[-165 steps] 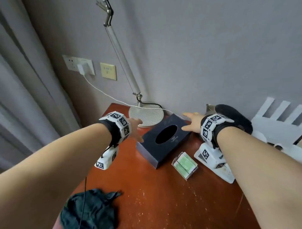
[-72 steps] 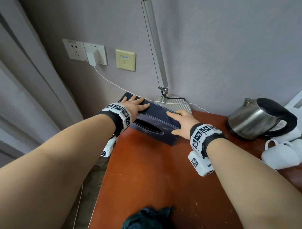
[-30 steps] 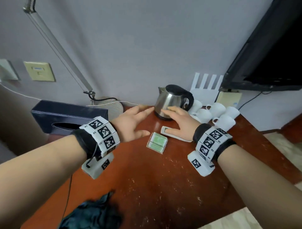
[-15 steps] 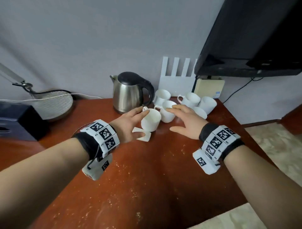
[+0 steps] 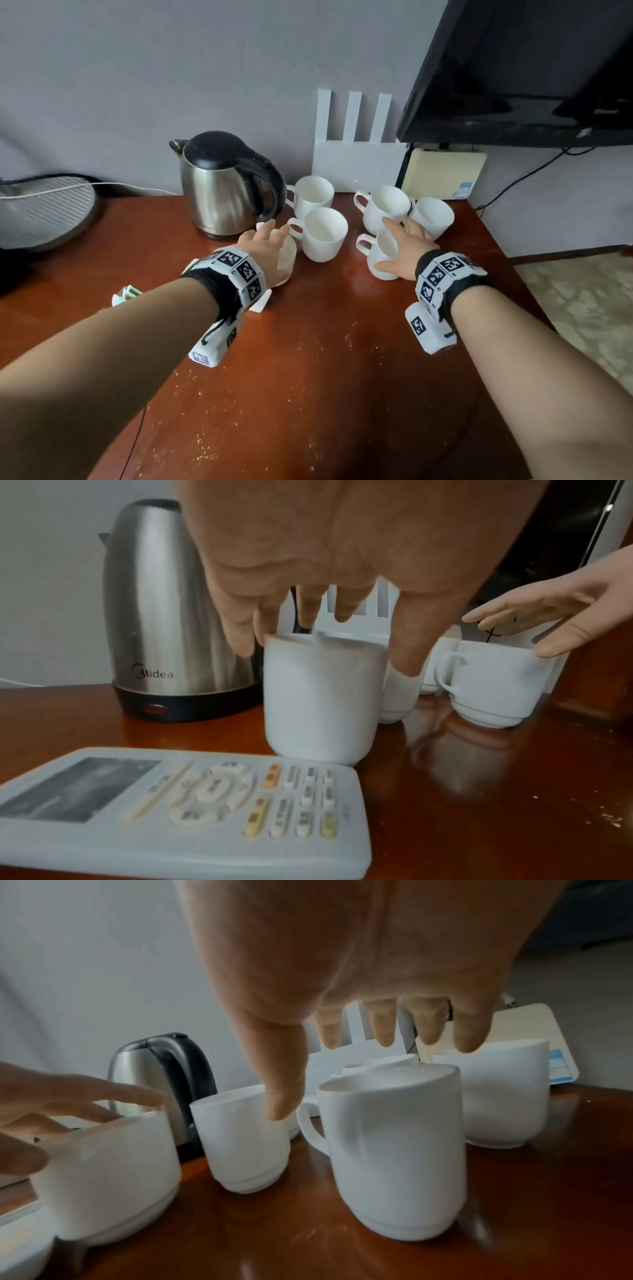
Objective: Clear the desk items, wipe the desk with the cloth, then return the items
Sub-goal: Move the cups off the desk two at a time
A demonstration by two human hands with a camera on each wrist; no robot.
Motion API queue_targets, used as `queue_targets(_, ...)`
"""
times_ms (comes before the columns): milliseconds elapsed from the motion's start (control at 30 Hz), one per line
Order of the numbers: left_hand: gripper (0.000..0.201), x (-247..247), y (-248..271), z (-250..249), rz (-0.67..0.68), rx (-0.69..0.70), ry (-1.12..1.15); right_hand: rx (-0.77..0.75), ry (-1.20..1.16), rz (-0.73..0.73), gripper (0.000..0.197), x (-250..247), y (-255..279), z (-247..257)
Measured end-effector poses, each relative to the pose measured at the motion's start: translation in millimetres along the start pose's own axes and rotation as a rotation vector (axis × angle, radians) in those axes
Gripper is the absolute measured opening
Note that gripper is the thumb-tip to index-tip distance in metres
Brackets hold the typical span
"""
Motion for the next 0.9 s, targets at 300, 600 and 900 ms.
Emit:
queue_targets(300, 0.086, -2.1, -12.7, -4.5, 0.031, -0.058, -0.041, -0.025, 0.03, 0.069, 0.086, 8.4, -23.5, -6.7)
queue_targets(600, 0.09, -9.2, -2.9, -4.6, -0.01, 0.04, -0.043, -0.045, -0.102, -0.011, 0.082, 5.7, -6.3, -6.8)
queue_targets(900, 0.087, -31.4, 36.7, -8.3, -0.089, 0.126, -0.008, -0.082, -0.075, -0.135, 0.08, -26.6, 42.9, 8.4)
Point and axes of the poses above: each hand's wrist, its own y-axis away from the middle knuckle, its own x-axis out of the palm, z = x × y, the point moved 3 cm from there along -y, towards the middle knuckle, and after that the axes turned 2 degrees about x, right-handed, at the moved point
